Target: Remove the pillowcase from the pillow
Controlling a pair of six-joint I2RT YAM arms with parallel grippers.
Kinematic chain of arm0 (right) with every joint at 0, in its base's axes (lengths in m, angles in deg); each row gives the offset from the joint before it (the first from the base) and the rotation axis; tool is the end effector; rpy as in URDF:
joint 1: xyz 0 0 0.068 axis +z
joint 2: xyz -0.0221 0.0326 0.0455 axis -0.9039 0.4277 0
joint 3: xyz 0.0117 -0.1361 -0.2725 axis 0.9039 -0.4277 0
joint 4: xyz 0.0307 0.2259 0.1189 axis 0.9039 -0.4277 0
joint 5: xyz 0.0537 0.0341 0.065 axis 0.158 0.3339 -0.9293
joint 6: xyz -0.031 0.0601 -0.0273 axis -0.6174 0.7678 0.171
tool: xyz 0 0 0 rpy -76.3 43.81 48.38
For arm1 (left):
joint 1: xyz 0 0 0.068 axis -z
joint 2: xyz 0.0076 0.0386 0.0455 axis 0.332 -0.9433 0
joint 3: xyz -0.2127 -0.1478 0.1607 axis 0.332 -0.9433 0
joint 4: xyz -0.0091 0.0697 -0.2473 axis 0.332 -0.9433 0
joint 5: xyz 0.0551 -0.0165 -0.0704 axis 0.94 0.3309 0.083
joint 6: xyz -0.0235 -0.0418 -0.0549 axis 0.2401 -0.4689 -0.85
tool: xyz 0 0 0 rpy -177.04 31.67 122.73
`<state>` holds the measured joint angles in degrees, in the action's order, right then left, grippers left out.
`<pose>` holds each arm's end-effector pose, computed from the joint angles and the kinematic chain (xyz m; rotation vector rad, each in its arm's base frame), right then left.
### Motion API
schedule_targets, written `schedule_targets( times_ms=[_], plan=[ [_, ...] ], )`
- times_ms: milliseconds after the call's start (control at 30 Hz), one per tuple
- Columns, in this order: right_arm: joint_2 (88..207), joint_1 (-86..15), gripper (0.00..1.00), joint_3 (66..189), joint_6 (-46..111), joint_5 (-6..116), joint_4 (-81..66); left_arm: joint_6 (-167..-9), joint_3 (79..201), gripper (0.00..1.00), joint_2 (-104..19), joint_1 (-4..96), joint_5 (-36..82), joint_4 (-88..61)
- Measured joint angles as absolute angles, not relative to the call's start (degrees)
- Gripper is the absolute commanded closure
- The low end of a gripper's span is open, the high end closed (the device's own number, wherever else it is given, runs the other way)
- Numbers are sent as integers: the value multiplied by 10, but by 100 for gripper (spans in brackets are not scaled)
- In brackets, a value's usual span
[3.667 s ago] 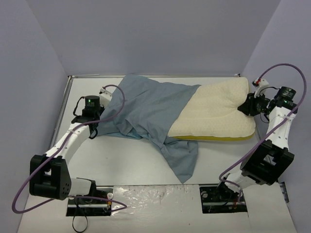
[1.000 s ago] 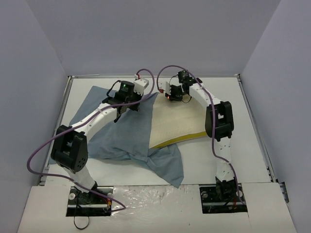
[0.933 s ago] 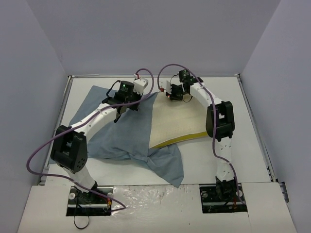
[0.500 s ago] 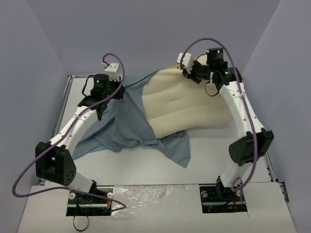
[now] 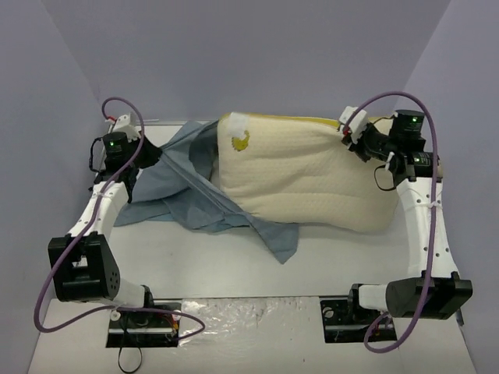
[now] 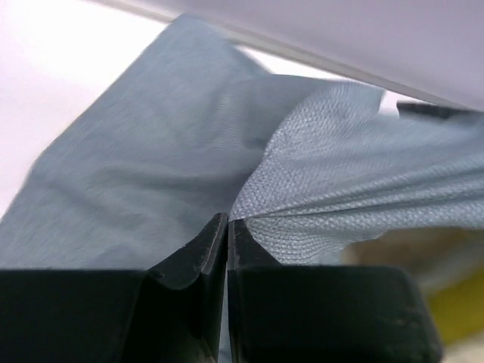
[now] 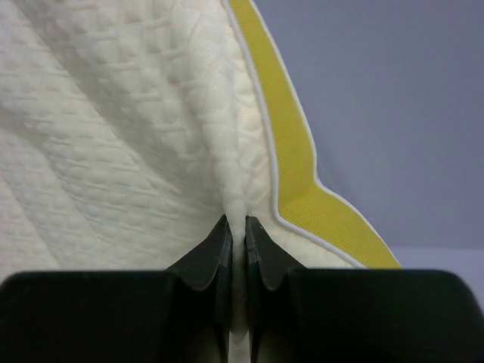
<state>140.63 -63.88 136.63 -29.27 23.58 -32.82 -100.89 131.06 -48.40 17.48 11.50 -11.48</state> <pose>0.2799 0.0420 0.4708 -1.2139 1.2965 -0.0623 0.3491 -0.0091 0.3580 -0.1765 1.8333 -0.5967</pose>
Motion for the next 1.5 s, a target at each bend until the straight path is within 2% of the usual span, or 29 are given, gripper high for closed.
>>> schedule_targets(
  times_ms=[167, 267, 400, 533, 733, 800, 833, 867, 933, 967, 1000, 1033, 1067, 1100, 1133, 1200, 1233, 1500],
  plan=[
    [1392, -761, 100, 1339, -282, 221, -328, -1013, 1280, 98, -516, 82, 154, -125],
    [1376, -781, 100, 1333, -252, 219, -302, -1008, 1276, 98, -520, 63, 174, -126],
    [1351, -813, 100, 1285, -142, 208, -210, -992, 1276, 98, -510, 69, 186, -126],
    [1344, -876, 100, 1214, -11, 247, -112, -987, 1276, 98, -491, 76, 198, -127],
    [1390, -879, 100, 1154, 81, 272, -82, -982, 1302, 98, -482, 136, 180, -139],
    [1422, -871, 100, 1146, 100, 278, -85, -976, 1322, 89, -482, 171, 161, -143],
    [1433, -865, 100, 1138, 106, 287, -81, -972, 1336, 81, -482, 192, 153, -152],
    [1443, -857, 100, 1128, 112, 298, -80, -967, 1350, 57, -482, 210, 146, -160],
    [1453, -841, 100, 1111, 122, 316, -84, -953, 1371, 36, -476, 242, 136, -174],
    [1458, -833, 97, 1104, 128, 321, -88, -948, 1377, 21, -468, 255, 132, -179],
    [1462, -828, 92, 1100, 132, 323, -93, -943, 1378, 13, -457, 266, 131, -184],
    [1466, -825, 84, 1097, 138, 325, -96, -940, 1377, 10, -443, 274, 129, -192],
    [1469, -822, 64, 1096, 139, 325, -100, -939, 1374, 6, -428, 278, 129, -197],
    [1470, -821, 51, 1096, 140, 325, -102, -935, 1371, 0, -410, 280, 131, -202],
    [1469, -823, 31, 1099, 131, 322, -109, -930, 1366, 4, -392, 282, 132, -205],
    [1466, -825, 16, 1113, 106, 319, -133, -923, 1354, 6, -350, 289, 139, -218],
    [1462, -828, 2, 1123, 90, 319, -146, -918, 1347, 6, -330, 298, 143, -224],
    [1292, -850, 0, 1129, 93, 318, -179, -878, 1244, 6, -204, 413, 139, -274]
  ],
)
